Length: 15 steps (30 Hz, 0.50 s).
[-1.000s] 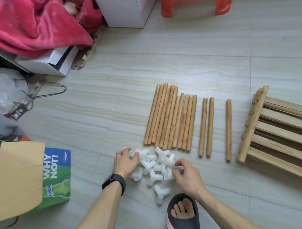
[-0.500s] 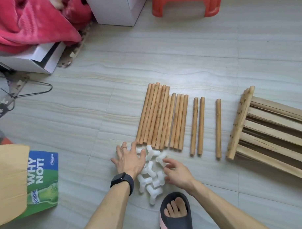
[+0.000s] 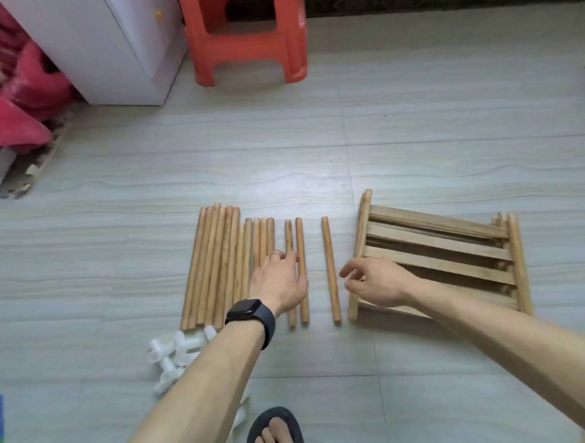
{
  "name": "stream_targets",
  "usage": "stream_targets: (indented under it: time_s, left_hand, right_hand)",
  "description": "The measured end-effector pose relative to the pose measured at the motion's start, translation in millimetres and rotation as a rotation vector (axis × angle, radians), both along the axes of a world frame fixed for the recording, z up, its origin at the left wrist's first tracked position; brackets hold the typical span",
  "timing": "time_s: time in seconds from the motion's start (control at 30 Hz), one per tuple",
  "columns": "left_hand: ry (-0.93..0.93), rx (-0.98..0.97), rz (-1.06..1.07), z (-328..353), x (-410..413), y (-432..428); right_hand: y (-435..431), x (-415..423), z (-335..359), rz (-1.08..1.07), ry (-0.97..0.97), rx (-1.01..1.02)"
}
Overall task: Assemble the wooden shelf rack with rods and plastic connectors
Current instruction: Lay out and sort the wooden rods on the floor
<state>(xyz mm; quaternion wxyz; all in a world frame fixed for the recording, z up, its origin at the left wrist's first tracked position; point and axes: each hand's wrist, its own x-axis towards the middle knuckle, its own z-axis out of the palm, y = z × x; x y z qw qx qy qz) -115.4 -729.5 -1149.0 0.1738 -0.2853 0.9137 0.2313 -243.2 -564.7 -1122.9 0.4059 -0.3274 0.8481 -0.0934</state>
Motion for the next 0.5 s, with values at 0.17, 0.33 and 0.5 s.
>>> stream_targets:
  time_s: [0.17, 0.33, 0.5]
  left_hand:
    - [-0.005, 0.126, -0.133, 8, -68, 56]
    - [-0.037, 0.379, 0.063, -18, -95, 97]
    - [-0.034, 0.377, 0.289, -49, -98, 113]
  right_hand:
    - [109, -53, 0, -0.444, 0.163, -0.134]
    - [208, -67, -39, -0.965, 0.312, -0.029]
    - [255, -66, -81, -1.059, 0.034, 0.019]
